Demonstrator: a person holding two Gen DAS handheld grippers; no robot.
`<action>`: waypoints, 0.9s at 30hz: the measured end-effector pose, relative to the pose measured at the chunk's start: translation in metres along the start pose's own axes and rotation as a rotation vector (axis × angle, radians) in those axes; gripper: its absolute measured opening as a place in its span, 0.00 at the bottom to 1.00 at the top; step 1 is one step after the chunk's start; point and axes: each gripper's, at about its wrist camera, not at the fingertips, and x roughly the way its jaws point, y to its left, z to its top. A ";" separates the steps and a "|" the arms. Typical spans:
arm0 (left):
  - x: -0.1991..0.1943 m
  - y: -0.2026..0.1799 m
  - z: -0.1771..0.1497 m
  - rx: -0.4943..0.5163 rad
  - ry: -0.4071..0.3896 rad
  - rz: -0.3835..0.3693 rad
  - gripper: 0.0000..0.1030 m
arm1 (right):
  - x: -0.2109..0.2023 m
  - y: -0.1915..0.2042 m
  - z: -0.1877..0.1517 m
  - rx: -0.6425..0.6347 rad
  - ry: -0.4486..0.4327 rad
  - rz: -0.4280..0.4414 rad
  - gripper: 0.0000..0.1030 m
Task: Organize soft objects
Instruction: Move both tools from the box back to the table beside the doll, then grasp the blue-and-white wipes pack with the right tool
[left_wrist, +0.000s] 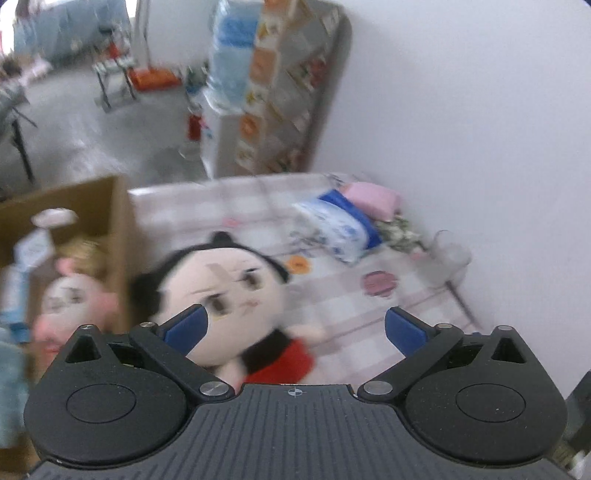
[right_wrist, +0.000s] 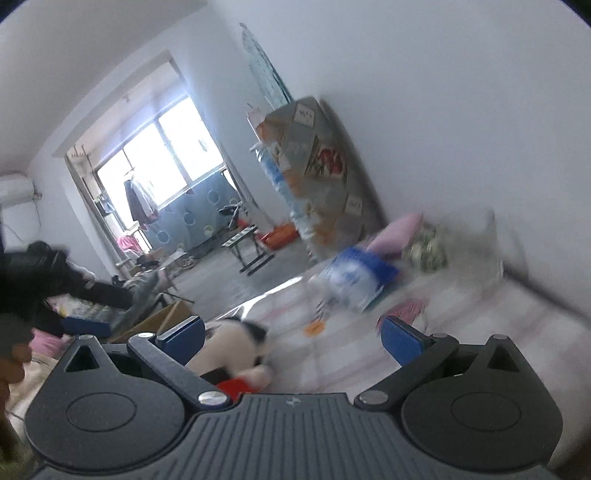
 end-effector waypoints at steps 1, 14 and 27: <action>0.010 -0.004 0.006 -0.014 0.017 -0.013 1.00 | 0.008 -0.001 0.005 -0.030 -0.007 -0.007 0.85; 0.164 -0.020 0.079 -0.151 0.149 0.008 0.96 | 0.195 -0.012 0.041 -0.384 0.199 -0.074 0.85; 0.190 -0.003 0.088 -0.187 0.151 0.007 0.95 | 0.279 -0.015 0.016 -0.586 0.389 -0.209 0.77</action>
